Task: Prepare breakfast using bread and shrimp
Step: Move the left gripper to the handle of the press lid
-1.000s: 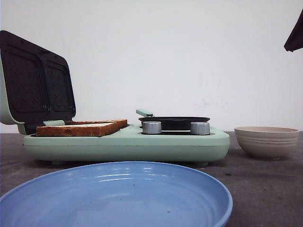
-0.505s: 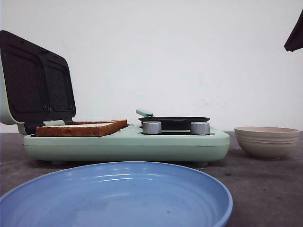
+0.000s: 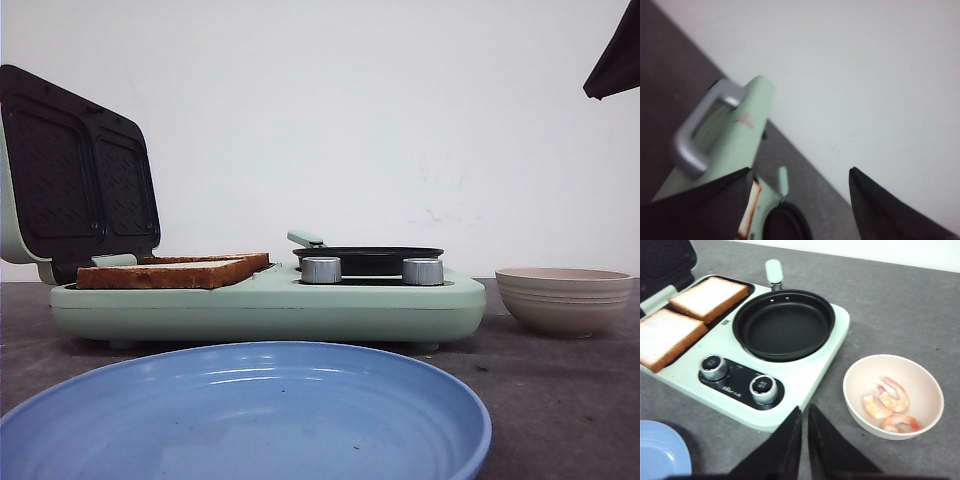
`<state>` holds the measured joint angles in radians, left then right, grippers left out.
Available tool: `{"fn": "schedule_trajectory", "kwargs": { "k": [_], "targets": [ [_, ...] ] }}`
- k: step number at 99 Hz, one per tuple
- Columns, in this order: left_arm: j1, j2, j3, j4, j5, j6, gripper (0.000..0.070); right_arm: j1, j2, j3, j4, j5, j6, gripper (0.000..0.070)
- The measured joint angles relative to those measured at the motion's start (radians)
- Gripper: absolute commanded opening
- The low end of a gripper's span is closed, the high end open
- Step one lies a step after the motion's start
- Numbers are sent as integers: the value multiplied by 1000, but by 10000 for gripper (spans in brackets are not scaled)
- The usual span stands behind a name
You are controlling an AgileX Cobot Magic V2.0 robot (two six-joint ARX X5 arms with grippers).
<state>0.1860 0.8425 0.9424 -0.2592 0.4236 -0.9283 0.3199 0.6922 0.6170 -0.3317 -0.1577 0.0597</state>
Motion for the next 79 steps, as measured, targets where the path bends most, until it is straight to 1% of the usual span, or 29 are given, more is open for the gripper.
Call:
{"fn": "schedule_trajectory", "kwargs": {
  "k": [15,32,59,79],
  "targets": [
    [0,23,0,-53,-2,32,354,0,0,0,0,0,0,10],
    [0,29,0,-115,-26,92,354,0,0,0,0,0,0,10],
    [0,57,0,-140,-39,160,354,0,0,0,0,0,0,10],
    [0,108,0,-138,-40,186,354,0,0,0,0,-4,0,10]
  ]
}}
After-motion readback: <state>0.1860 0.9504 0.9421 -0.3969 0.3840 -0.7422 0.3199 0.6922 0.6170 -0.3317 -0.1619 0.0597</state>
